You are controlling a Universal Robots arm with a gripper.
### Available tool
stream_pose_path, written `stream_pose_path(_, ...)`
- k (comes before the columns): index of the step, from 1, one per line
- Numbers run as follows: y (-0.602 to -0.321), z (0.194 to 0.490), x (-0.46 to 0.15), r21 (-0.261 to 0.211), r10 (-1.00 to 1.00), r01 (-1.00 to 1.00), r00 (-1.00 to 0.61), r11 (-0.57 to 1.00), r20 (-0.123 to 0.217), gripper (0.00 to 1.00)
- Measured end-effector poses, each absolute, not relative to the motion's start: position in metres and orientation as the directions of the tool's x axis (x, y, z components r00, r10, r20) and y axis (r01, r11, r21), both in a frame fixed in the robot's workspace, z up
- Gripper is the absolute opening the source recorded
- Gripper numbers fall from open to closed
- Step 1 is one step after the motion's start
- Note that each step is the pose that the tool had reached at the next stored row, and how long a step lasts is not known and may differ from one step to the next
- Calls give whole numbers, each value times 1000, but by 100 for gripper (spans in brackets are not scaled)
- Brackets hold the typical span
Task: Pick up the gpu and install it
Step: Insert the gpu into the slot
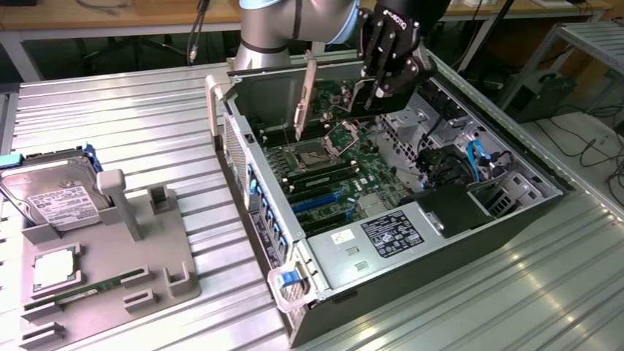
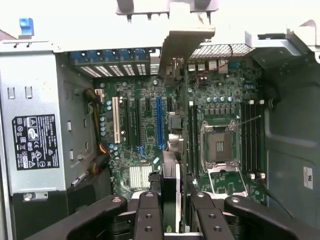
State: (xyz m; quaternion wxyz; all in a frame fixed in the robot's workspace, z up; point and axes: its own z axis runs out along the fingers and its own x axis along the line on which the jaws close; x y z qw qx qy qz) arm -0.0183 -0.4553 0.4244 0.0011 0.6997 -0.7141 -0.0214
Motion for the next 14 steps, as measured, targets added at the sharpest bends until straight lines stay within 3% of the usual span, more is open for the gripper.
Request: stream_pose_path(14,-455,424,-18,32,-980,-980,196,-197,-28,27)
